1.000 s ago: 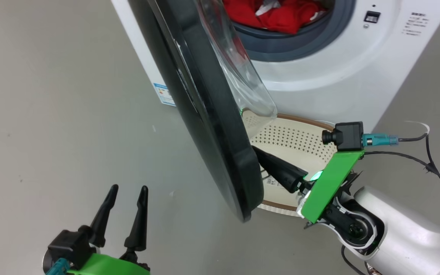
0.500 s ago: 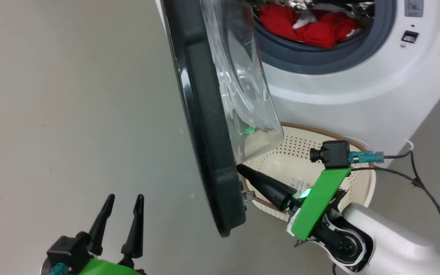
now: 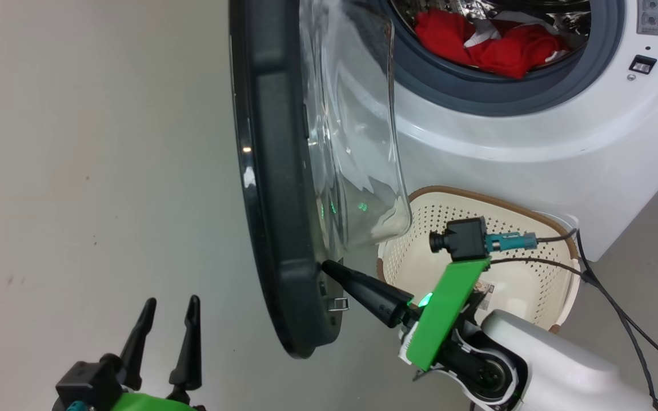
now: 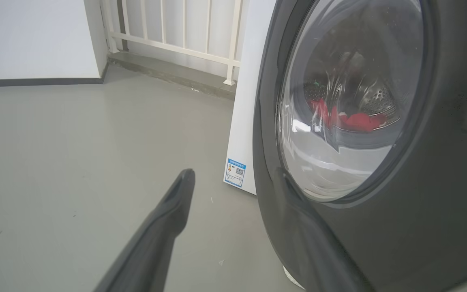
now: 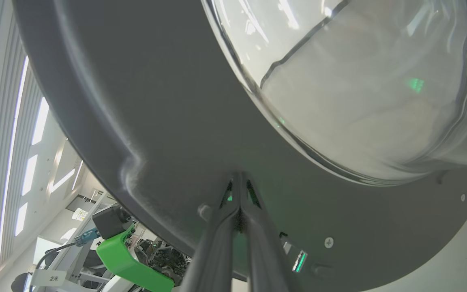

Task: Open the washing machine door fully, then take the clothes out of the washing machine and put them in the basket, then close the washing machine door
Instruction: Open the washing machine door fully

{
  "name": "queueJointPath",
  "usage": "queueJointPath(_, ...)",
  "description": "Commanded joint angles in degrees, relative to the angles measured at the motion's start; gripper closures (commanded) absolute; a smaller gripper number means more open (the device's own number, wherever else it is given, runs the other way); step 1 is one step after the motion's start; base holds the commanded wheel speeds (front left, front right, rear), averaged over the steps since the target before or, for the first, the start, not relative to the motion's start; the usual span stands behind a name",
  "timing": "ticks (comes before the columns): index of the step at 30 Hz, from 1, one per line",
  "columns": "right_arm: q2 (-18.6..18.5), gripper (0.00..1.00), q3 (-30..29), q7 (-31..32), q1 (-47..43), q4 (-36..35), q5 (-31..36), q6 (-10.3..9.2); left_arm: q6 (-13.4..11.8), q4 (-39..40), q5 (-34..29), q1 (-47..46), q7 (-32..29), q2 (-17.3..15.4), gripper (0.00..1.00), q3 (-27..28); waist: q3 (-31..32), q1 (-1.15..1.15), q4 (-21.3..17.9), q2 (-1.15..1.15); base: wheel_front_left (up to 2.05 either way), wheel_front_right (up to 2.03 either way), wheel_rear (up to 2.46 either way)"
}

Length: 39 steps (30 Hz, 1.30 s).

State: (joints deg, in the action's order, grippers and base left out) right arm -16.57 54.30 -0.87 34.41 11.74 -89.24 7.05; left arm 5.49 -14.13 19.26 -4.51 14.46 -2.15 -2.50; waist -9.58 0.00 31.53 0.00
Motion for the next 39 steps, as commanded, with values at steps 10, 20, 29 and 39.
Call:
queueJointPath(10, 3.20, 1.00, 1.40, 0.22, 2.39, 0.05, 0.20, 0.44, -1.02, 2.44, 0.96, 0.67, 0.54, -0.73, 0.00, 2.60, -0.10, 0.00, 0.14, 0.00, 0.00, 0.00, 0.00)
queueJointPath(20, 2.03, 0.50, 1.87, -3.04, 1.35, 1.47, 1.25, 0.44, -0.63, 2.05, 0.56, 1.05, 0.54, -0.73, 0.00, 1.95, 1.28, 0.00, -0.24, 0.00, 0.00, 0.00, 0.00)
queueJointPath(29, -0.32, 0.00, 2.31, -7.50, -1.13, 3.20, 2.41, 0.44, 0.54, 0.34, -1.13, 0.96, 0.54, -0.73, 0.00, 2.15, 3.09, 0.00, -0.90, 0.00, 0.00, 0.00, 0.00)
queueJointPath(39, -4.24, 0.00, 4.38, -13.35, -3.53, 9.25, 8.80, 0.44, 1.61, -1.06, -2.89, 0.43, 0.54, -0.73, 0.00, 3.66, 3.89, 0.00, -3.99, 0.00, 0.00, 0.00, 0.00)
